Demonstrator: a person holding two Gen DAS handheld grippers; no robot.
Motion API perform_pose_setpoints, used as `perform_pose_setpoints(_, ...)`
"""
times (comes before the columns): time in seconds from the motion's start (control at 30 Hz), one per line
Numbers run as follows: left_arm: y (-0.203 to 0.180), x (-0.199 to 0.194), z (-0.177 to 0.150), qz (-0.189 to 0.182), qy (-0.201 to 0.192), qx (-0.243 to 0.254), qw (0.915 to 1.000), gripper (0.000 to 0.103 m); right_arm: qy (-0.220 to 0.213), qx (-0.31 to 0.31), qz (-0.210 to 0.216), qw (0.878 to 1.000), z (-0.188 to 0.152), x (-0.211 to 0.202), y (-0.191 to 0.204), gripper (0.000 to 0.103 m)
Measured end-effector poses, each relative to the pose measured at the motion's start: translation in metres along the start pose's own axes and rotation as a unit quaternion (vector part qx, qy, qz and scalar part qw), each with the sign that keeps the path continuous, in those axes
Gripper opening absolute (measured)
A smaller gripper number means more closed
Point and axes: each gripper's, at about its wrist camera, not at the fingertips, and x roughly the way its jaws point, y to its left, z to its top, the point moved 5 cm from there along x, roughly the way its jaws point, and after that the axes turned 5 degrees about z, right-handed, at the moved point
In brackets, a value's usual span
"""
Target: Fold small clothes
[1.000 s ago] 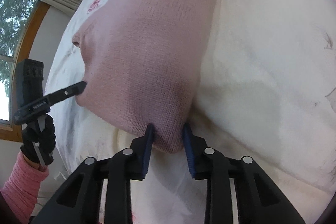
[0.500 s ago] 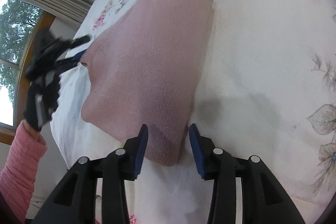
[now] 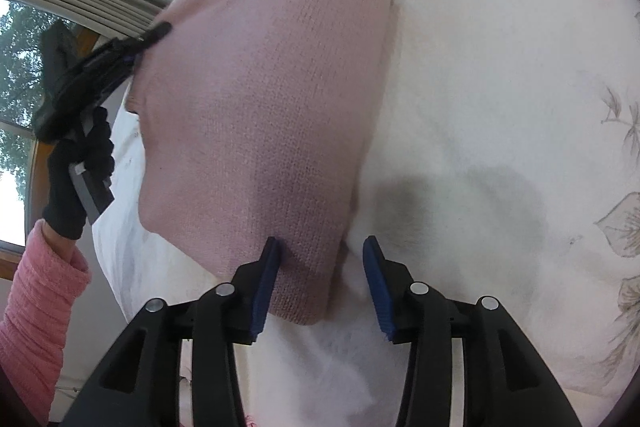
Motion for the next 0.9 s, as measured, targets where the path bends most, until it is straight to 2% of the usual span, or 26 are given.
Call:
perform_pose_setpoints(0.1,0.010,0.027,-0.012,-0.002,0.052,-0.015,0.9985,0.011,0.001,-0.001,-0.004,1.000,0.001,-0.001,0.001,0.045)
perform_pose_setpoints(0.23,0.019,0.018,-0.023,-0.022,0.051,-0.033,0.9979,0.020,0.001,-0.005,-0.007,1.000,0.004,-0.001,0.005,0.045)
perform_pose_setpoints(0.3,0.025,0.006,-0.031,-0.037,0.059,-0.053,0.9962,0.040,-0.001,-0.006,-0.006,1.000,0.006,-0.004,0.005,0.045)
perform_pose_setpoints(0.4,0.030,-0.014,-0.048,-0.043,0.065,-0.059,0.9952,0.058,-0.013,-0.010,-0.005,1.000,0.010,-0.012,0.005,0.047)
perform_pose_setpoints(0.47,0.030,-0.024,-0.061,-0.061,0.066,-0.067,0.9937,0.064,-0.023,-0.008,-0.001,1.000,0.012,-0.019,0.003,0.049)
perform_pose_setpoints(0.6,0.025,-0.030,-0.085,-0.103,0.085,-0.088,0.9871,0.065,-0.041,-0.001,0.009,0.999,0.022,-0.028,0.002,0.054)
perform_pose_setpoints(0.77,0.012,-0.014,-0.096,-0.095,0.106,-0.071,0.9872,0.068,-0.052,0.006,0.025,0.998,0.032,-0.029,0.003,0.063)
perform_pose_setpoints(0.9,0.003,0.003,-0.091,-0.127,0.112,-0.076,0.9826,0.069,-0.056,0.005,0.041,0.998,0.041,-0.026,0.003,0.069)
